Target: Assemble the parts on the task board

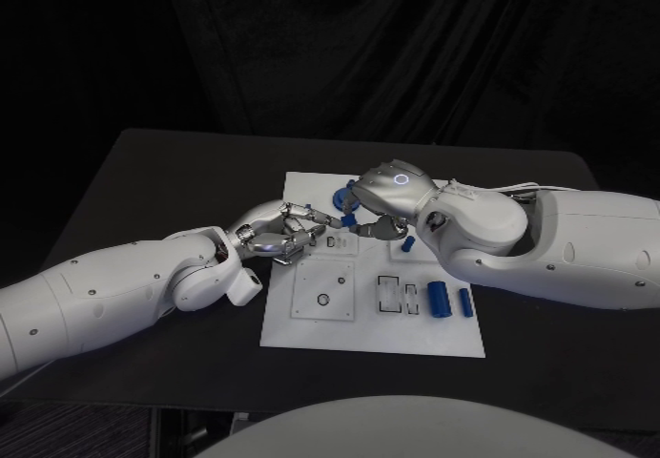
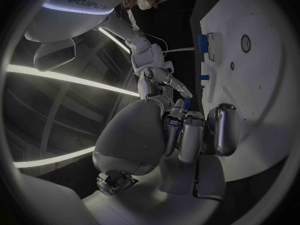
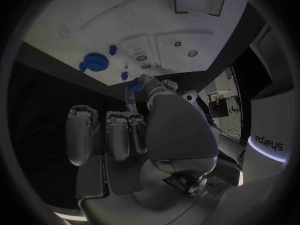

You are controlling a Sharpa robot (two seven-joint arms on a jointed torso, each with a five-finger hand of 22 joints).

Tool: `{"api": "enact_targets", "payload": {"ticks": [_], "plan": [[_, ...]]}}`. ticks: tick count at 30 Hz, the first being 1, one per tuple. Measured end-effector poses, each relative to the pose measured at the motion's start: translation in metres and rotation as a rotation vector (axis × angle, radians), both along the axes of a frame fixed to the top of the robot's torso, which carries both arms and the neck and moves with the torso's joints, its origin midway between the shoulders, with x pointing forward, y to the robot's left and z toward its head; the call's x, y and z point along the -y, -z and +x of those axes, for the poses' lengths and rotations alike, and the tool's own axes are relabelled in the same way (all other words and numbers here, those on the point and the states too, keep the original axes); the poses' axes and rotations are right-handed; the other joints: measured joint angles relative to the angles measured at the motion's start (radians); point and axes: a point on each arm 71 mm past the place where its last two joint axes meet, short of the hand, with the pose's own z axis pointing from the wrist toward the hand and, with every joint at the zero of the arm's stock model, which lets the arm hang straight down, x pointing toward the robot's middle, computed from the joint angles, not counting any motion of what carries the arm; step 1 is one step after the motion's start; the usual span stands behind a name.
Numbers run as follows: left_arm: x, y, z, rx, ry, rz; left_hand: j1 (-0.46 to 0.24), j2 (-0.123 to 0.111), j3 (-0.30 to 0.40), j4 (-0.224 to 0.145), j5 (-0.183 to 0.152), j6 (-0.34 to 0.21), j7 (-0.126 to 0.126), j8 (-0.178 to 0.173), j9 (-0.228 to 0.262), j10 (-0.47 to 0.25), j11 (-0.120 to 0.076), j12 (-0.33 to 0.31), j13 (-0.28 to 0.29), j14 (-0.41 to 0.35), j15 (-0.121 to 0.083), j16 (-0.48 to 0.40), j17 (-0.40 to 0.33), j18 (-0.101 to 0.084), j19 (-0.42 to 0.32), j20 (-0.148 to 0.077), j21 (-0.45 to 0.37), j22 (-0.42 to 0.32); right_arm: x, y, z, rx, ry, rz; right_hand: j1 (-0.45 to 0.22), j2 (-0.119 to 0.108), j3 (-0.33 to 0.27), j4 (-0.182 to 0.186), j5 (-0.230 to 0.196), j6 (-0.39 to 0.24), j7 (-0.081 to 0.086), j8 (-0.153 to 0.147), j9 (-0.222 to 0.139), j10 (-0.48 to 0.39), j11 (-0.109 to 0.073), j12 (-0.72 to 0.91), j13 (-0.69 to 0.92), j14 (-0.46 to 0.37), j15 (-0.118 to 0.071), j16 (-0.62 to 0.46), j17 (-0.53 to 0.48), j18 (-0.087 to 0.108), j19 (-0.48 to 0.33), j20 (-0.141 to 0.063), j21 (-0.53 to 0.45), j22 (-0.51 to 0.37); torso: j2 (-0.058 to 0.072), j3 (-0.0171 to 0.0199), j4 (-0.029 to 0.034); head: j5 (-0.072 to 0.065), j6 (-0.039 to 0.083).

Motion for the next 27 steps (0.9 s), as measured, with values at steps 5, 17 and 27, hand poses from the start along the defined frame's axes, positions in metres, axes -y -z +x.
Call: {"api": "enact_targets", "payload": {"ticks": [5, 17, 27], "plan": [[0.0014, 0.0007, 0.001, 0.0, 0.0, 0.001, -0.001, -0.001, 0.0, 0.0, -0.004, -0.014, -0.003, 0.0, -0.003, 0.0, 0.0, 0.0, 0.0, 0.0, 0.0, 0.0, 0.0, 0.0, 0.0, 0.0, 0.0, 0.0, -0.001, 0.0003, -0.0004, -0.002, -0.005, -0.001, 0.0, 0.0, 0.0, 0.0, -0.004, 0.0, 0.0, 0.001, 0.0, 0.0, 0.0, 0.0, 0.0, 0.0, 0.0, 0.0, 0.0, 0.0, 0.0, 0.0, 0.0, 0.0, 0.0, 0.0002, 0.0, 0.0, 0.0], [0.0023, 0.0063, 0.0006, -0.009, -0.002, 0.006, -0.001, -0.001, 0.0, 0.0, -0.004, -0.036, -0.003, -0.006, -0.006, 0.0, 0.0, 0.0, 0.001, 0.0, 0.0, 0.0, 0.0, 0.0, 0.0, 0.0, 0.0, 0.0, -0.0026, 0.0008, -0.0015, -0.005, -0.016, -0.002, 0.0, 0.0, 0.0, 0.0, -0.004, 0.004, 0.004, 0.001, 0.0, 0.0, 0.0, 0.0, 0.0, 0.0, 0.0, 0.0, 0.0, 0.0, 0.0, 0.0, 0.0, 0.0, 0.0, 0.0005, -0.0007, 0.001, 0.0], [0.0003, 0.0091, 0.0009, -0.017, -0.008, 0.015, -0.001, -0.001, 0.0, 0.0, -0.004, -0.036, -0.003, -0.01, -0.005, 0.0, 0.0, 0.0, 0.002, -0.004, -0.004, 0.0, 0.0, 0.0, -0.004, -0.004, 0.0, 0.0, -0.0037, 0.001, -0.0032, -0.007, -0.027, -0.002, 0.0, -0.001, 0.0, 0.0, -0.008, 0.004, 0.004, -0.002, 0.0, 0.0, 0.0, 0.0, 0.0, 0.0, 0.0, 0.0, 0.0, 0.0, 0.0, 0.0, 0.0, 0.0, 0.001, 0.0002, -0.0012, 0.003, 0.0]]}}
